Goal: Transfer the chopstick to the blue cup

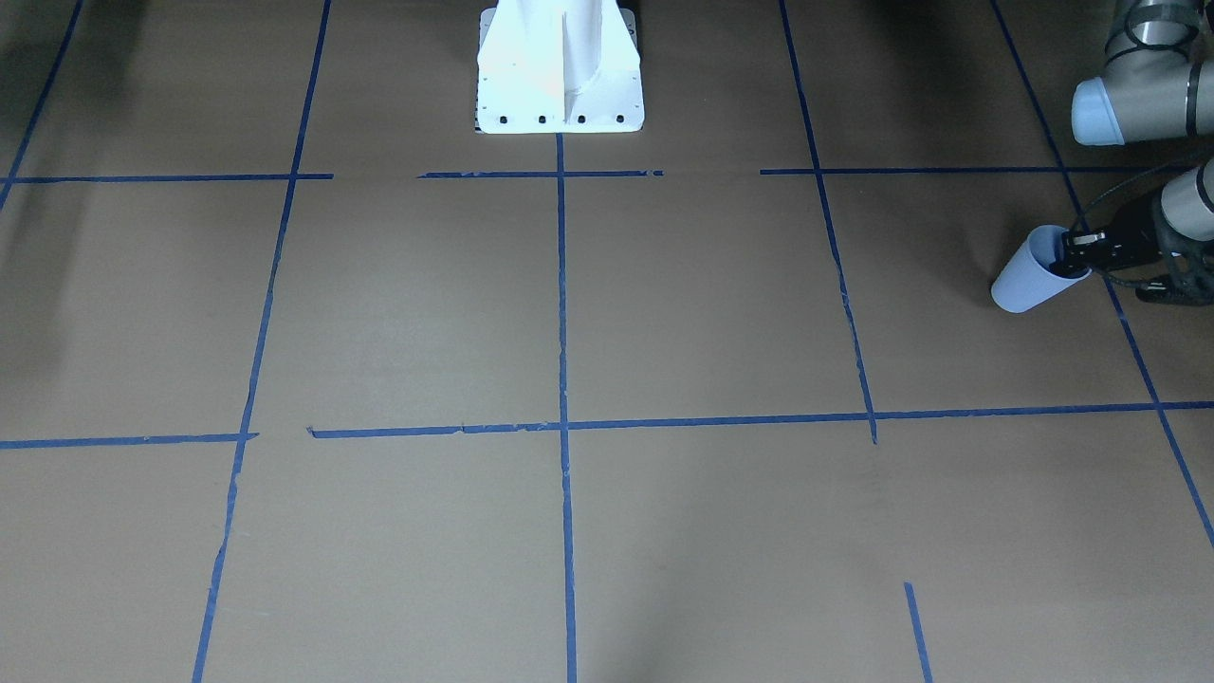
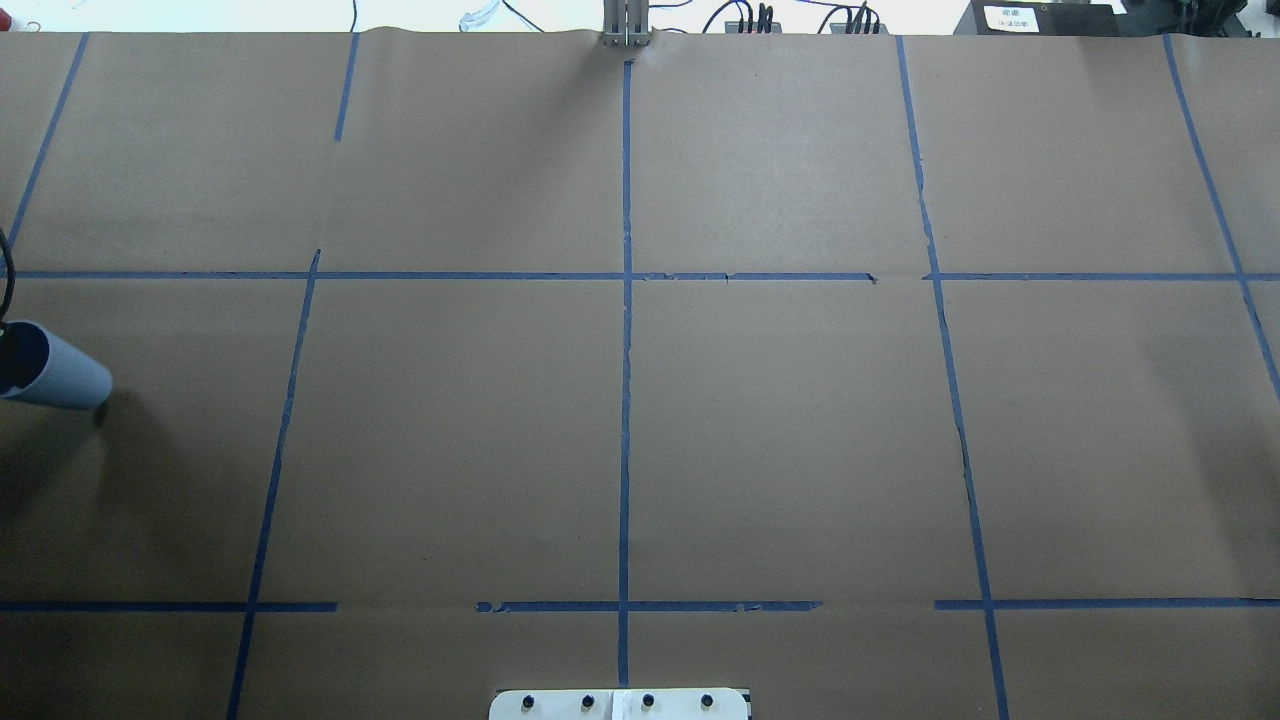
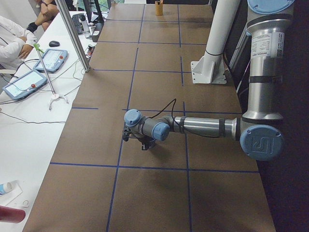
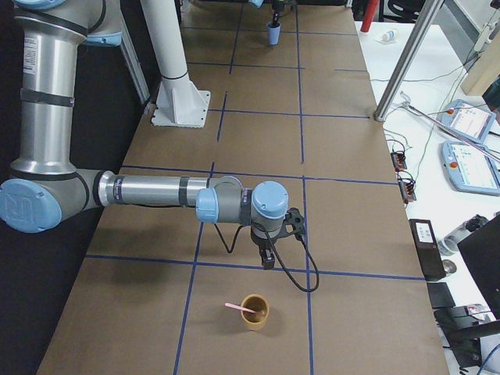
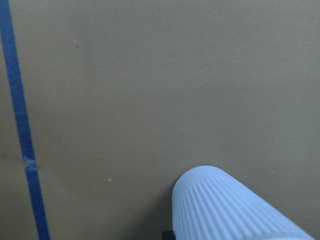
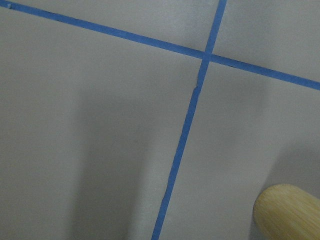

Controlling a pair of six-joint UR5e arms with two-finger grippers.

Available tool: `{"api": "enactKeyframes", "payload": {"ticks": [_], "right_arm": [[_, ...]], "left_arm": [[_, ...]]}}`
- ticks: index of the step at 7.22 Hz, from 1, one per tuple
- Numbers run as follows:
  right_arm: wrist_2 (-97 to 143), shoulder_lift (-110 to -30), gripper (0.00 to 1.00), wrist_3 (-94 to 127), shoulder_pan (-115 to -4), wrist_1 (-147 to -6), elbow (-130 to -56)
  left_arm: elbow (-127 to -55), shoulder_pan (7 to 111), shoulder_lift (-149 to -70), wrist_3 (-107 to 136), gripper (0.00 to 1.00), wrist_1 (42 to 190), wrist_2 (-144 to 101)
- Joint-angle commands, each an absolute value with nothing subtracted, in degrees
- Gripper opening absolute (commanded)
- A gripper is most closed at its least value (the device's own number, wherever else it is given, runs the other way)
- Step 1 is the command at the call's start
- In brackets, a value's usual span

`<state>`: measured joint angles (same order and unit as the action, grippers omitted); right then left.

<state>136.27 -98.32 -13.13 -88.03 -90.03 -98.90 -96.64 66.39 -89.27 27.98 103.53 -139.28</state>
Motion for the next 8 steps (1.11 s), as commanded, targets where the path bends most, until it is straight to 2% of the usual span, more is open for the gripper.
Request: {"api": "enactKeyframes", "payload": {"ticks": [1,3,4,5,6,8], "right_arm": [[136.32,-98.17,1.00,-13.10,-87.89,-90.00,-98.96],[137.28,-98.09,1.00,-13.10,-87.89,-90.00,-99.05],[137.37,-98.09,1.00,-13.10,-87.89,-90.00,-99.05],[137.37,-98.00,1.00,-13.01,-87.63,-90.00,-99.05],[137.37,-98.00,1.00,-13.01,-87.45,-89.65,-99.05],[137.46,-98.09,1.00,-12.92,-87.28,-87.54,-98.70]], "left_arm": [[-106.05,62.27,-95.50,50.43,0.00,102.74,-139.40],[-106.79,46.41,-109.25,73.44,0.00,97.61,-135.82],[-104.35,40.32,-119.17,79.74,0.00,90.95,-129.18],[-99.28,37.04,-126.84,85.98,0.00,90.36,-127.11],[-93.83,35.96,-132.40,89.09,0.00,90.79,-127.00],[-90.45,33.94,-134.74,89.38,0.05,91.23,-125.17]]}}
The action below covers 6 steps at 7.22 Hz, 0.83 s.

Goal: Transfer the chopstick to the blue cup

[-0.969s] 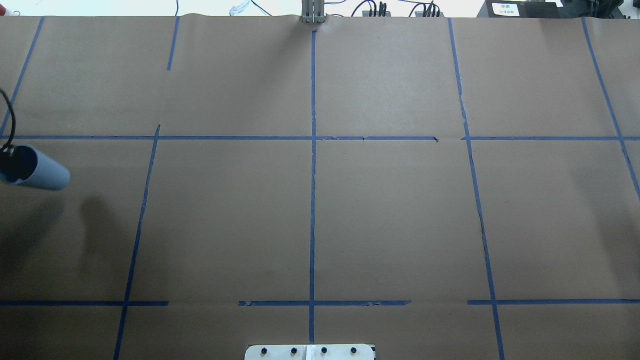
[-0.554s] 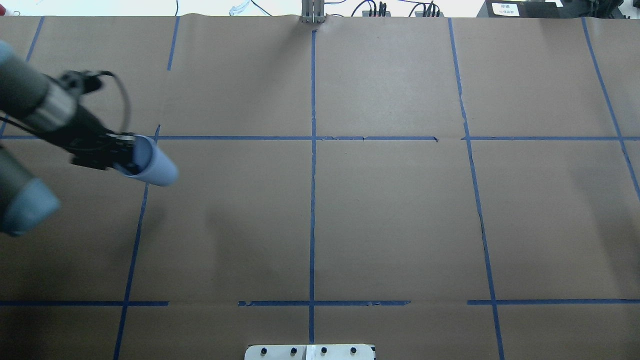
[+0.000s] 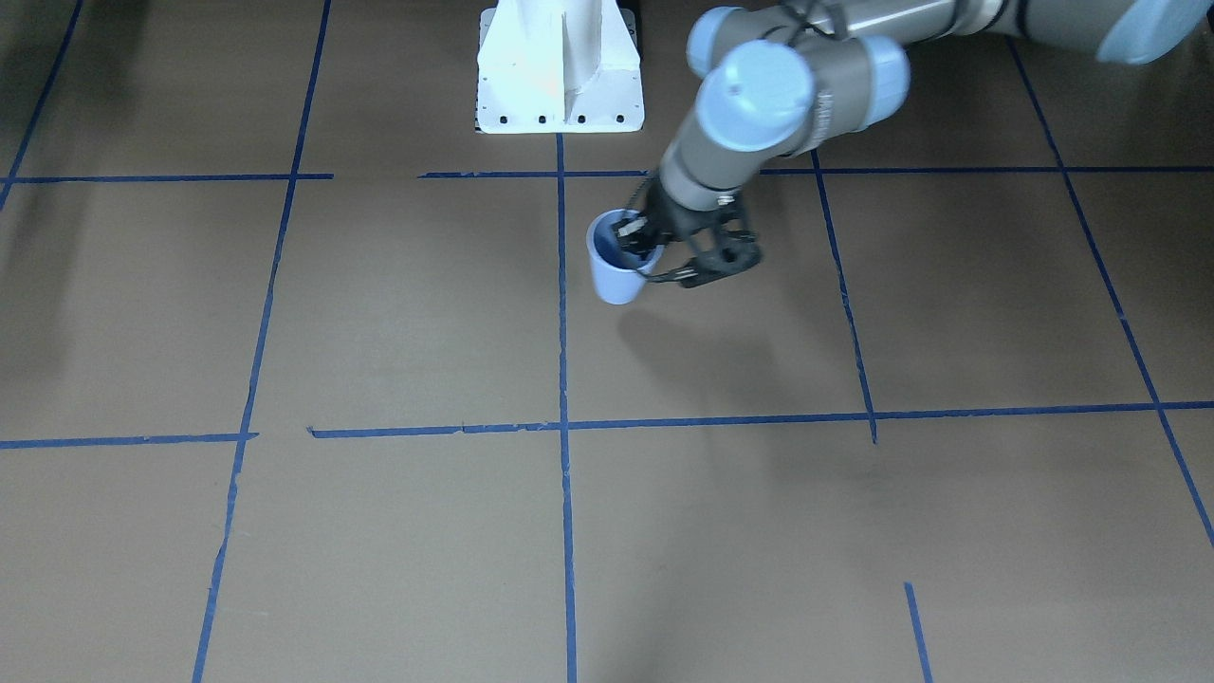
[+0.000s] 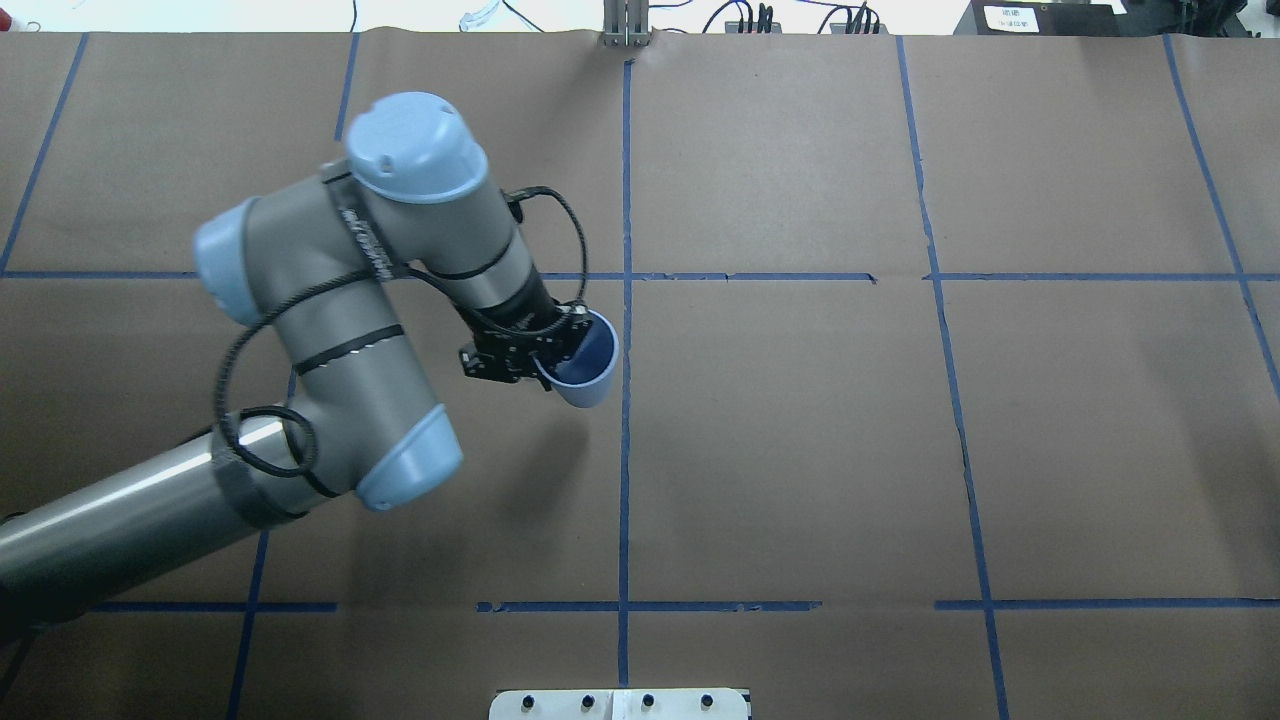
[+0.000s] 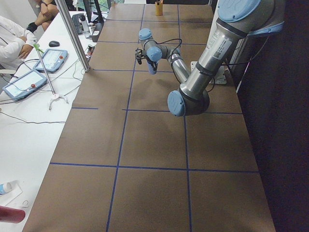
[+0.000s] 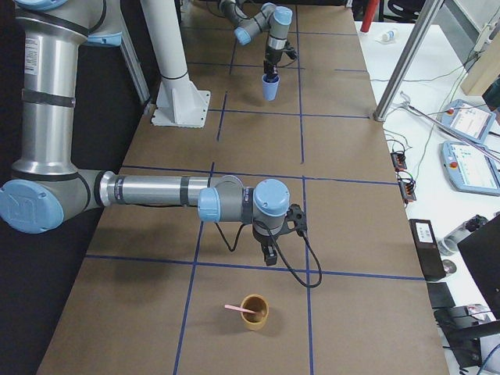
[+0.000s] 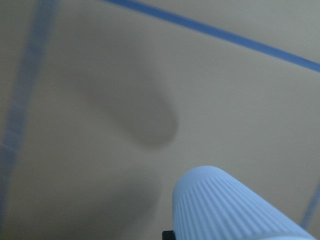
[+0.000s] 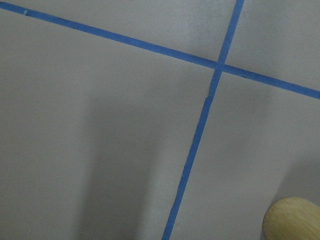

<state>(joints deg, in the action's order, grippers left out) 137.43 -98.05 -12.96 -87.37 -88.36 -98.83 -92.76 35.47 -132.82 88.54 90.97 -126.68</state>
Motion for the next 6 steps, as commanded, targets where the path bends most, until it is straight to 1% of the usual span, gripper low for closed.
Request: {"api": "enactKeyframes", "payload": {"ticks": [1,2,4,6], "right_arm": [[137.46,-98.09,1.00,-12.92,-87.28,-87.54,-98.70],[137.46,-98.09,1.00,-12.92,-87.28,-87.54,-98.70],[137.46,-98.09,1.00,-12.92,-87.19,-87.54,-98.70],[137.37,-98.09,1.00,-12.92,-87.19,-87.54,-98.61]], "left_arm": [[-88.26,33.40,-135.61,89.38,0.05,92.54,-124.81],[-86.24,33.31,-136.49,89.38,0.05,93.85,-124.80],[-85.43,32.35,-136.32,89.21,0.09,94.22,-124.46],[-84.55,31.82,-136.14,89.21,0.14,96.41,-124.19]]}}
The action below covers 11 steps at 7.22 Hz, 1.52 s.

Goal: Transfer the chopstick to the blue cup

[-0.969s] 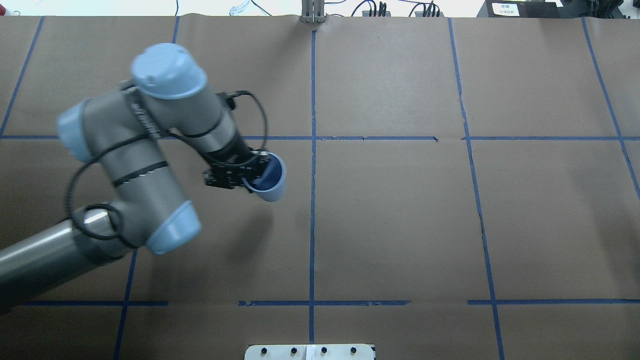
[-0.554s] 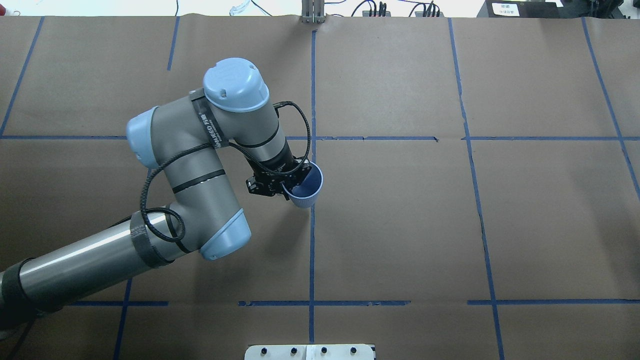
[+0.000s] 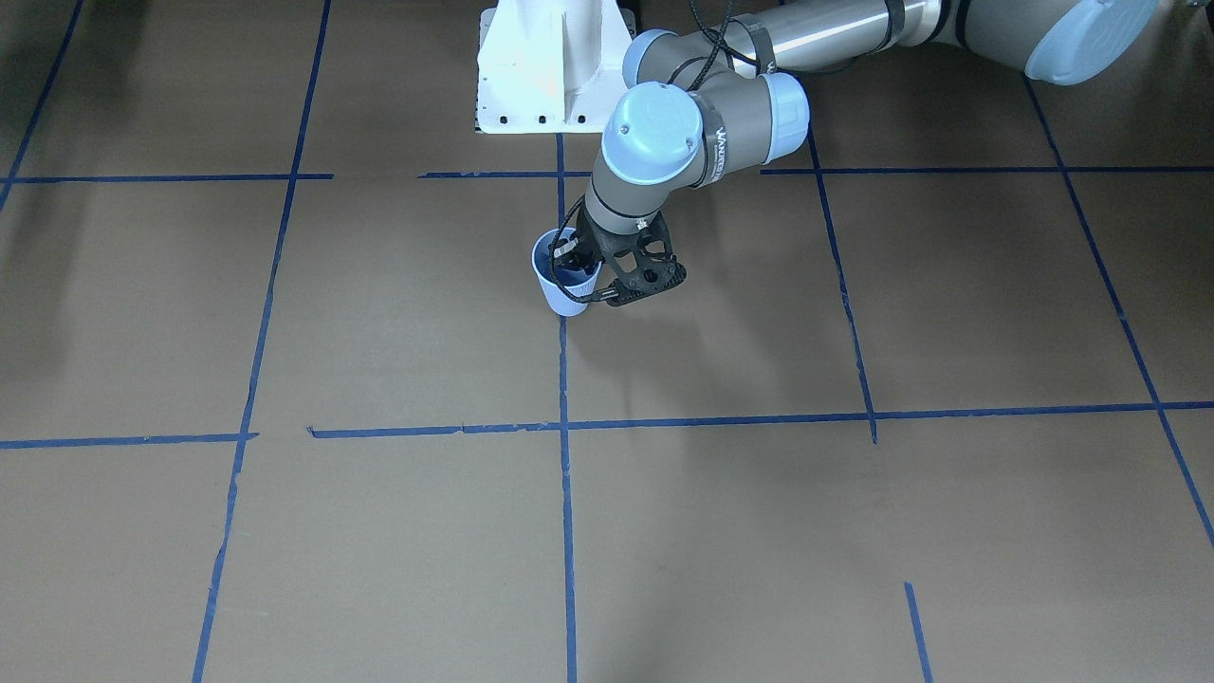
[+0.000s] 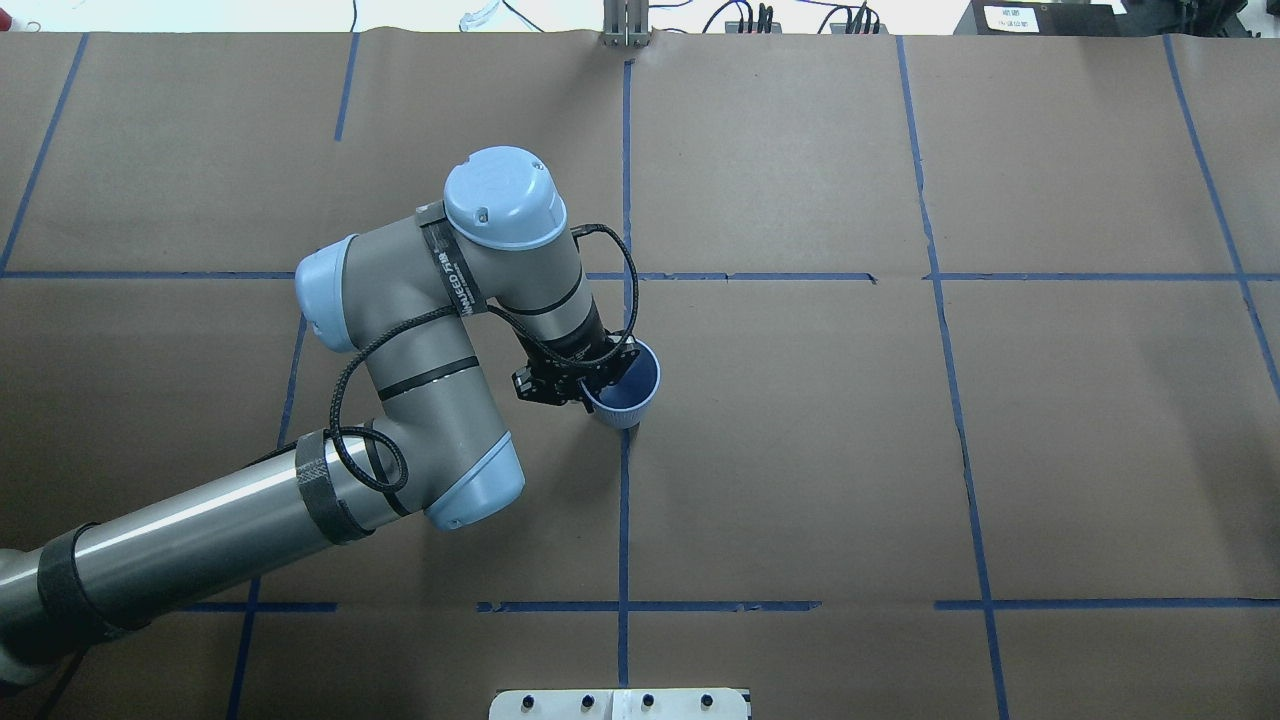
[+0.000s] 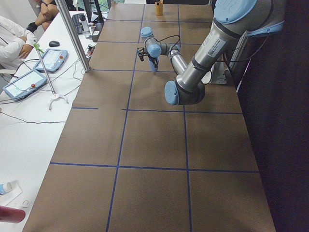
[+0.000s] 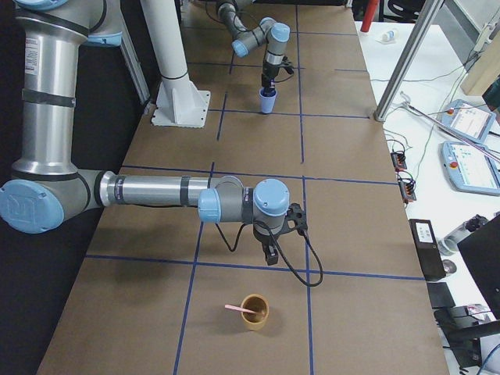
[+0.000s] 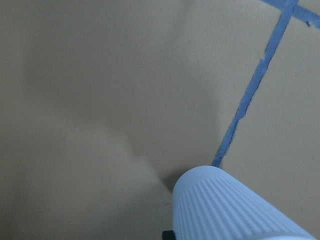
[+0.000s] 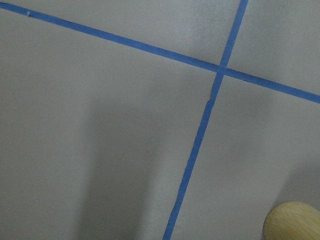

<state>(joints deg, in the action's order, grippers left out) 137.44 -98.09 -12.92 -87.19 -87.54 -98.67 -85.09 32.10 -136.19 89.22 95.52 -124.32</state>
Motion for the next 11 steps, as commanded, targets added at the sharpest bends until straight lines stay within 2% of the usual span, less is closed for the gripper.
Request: {"api": "enactKeyframes", "payload": {"ticks": [1,2,3,5,6,9,11], "right_arm": [[137.46,-98.17,1.00,-12.92,-87.19,-87.54,-98.61],[137.46,-98.17,1.00,-12.92,-87.19,-87.54,-98.61],[137.37,-98.17,1.00,-12.92,-87.19,-87.54,-98.61],[137.37,-98.17,1.00,-12.92,-87.19,-87.54,-98.61],[137.29,-98.17,1.00,-12.92,-87.19,-87.45,-98.61],[135.02,-98.35,0.99,-12.13,-88.06,-87.45,-97.65],[128.60,-97.82,0.99,-13.61,-95.85,-88.33,-95.21]], "left_arm": [[-84.55,31.73,-136.23,89.21,0.19,96.50,-124.19],[-84.55,31.64,-136.14,89.21,0.22,97.11,-124.10],[-84.46,31.55,-135.97,89.21,0.46,97.21,-124.10],[-85.16,31.64,-135.97,89.21,0.70,99.22,-124.10],[-88.39,32.51,-135.18,89.21,1.00,99.75,-123.23],[-107.61,39.96,-122.56,88.77,1.00,99.32,-121.46],[-109.42,40.78,-119.63,88.77,1.00,99.32,-121.64]]}}
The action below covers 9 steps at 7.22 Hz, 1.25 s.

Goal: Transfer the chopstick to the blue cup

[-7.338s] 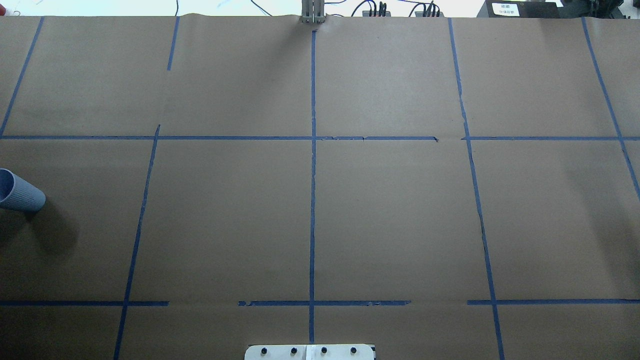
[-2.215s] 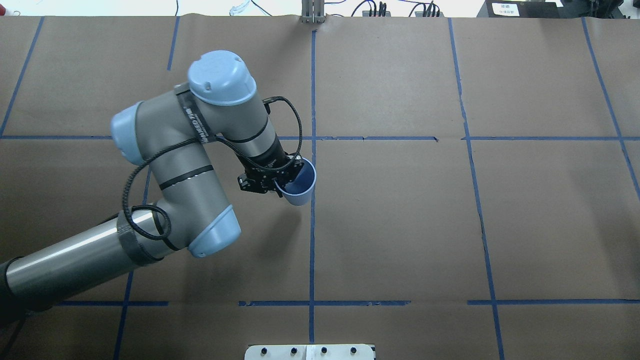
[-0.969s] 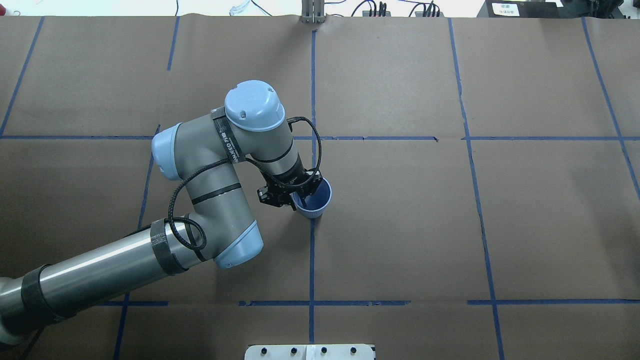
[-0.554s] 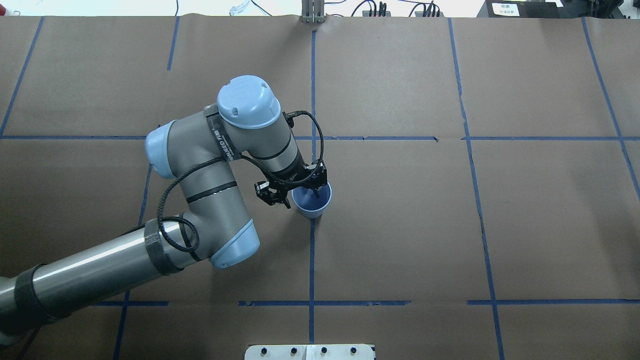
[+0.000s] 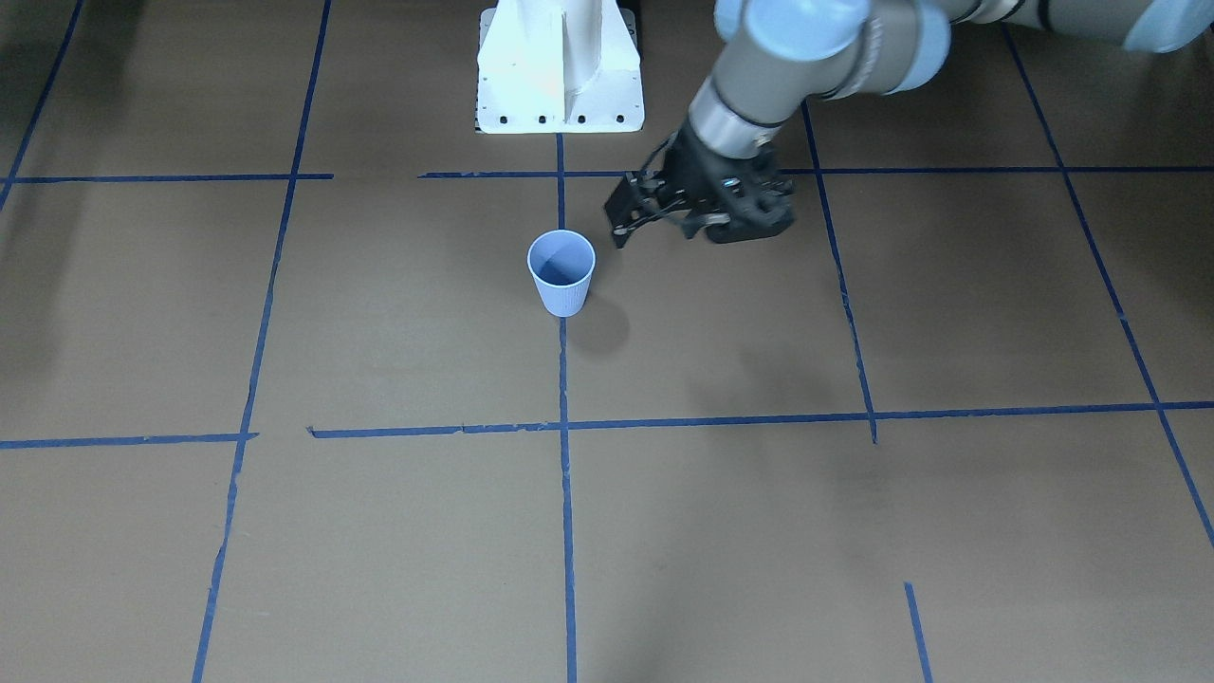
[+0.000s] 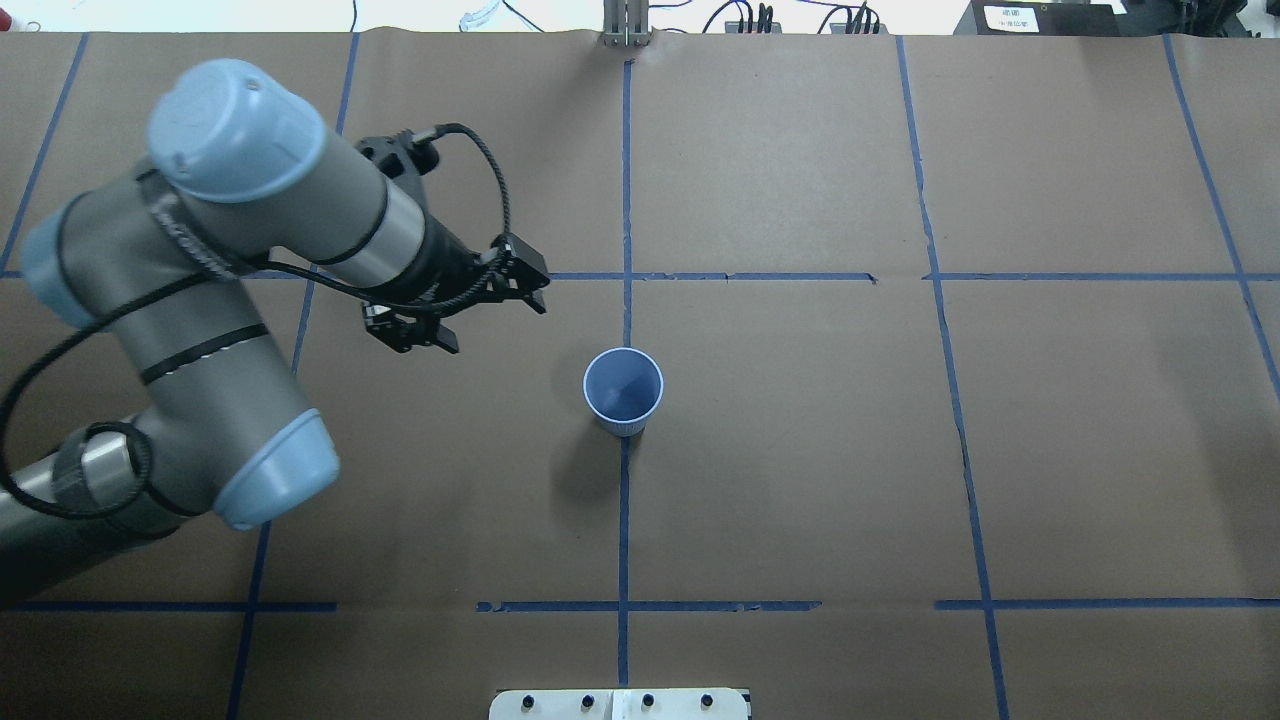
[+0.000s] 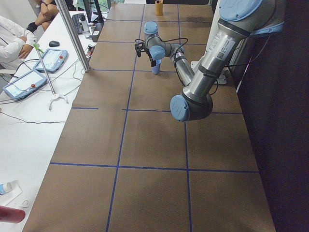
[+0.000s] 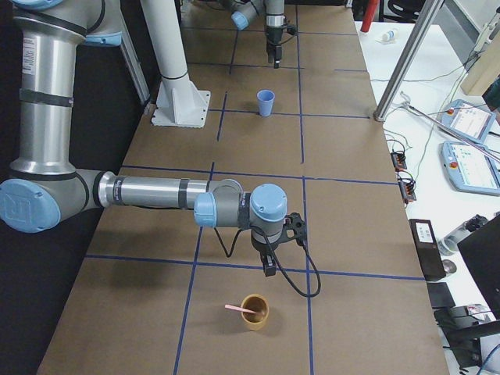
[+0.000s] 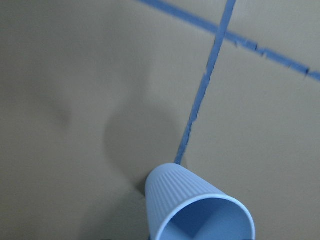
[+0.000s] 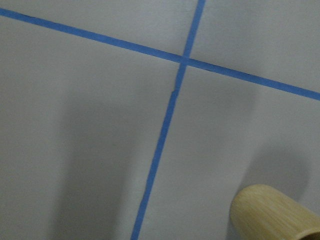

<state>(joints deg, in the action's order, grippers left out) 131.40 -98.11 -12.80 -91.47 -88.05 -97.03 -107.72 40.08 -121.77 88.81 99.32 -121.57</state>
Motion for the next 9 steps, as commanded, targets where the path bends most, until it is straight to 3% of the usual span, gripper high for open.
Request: {"api": "enactKeyframes", "payload": {"ticks": [1,5,6,7,9], "right_arm": [[128.50,-97.74,0.99,-18.58,-99.46,-88.42,-92.84],[134.28,-101.16,0.98,-20.22,-103.71,-87.71,-85.71],[134.82,-101.25,0.92,-18.82,-103.71,-87.71,-85.35],[134.74,-100.64,0.76,-18.90,-103.62,-87.63,-83.86],[134.47,-99.76,0.15,-18.90,-103.62,-87.45,-83.76]], "left_arm": [[-109.68,40.96,-119.36,88.77,1.00,99.32,-121.55],[-110.30,40.87,-118.13,88.86,1.00,99.32,-121.12],[-110.30,40.87,-118.13,88.86,1.00,99.32,-121.11],[-110.30,40.78,-118.12,88.86,1.00,99.32,-121.11],[-110.21,40.61,-118.12,88.86,1.00,99.32,-121.03]]}}
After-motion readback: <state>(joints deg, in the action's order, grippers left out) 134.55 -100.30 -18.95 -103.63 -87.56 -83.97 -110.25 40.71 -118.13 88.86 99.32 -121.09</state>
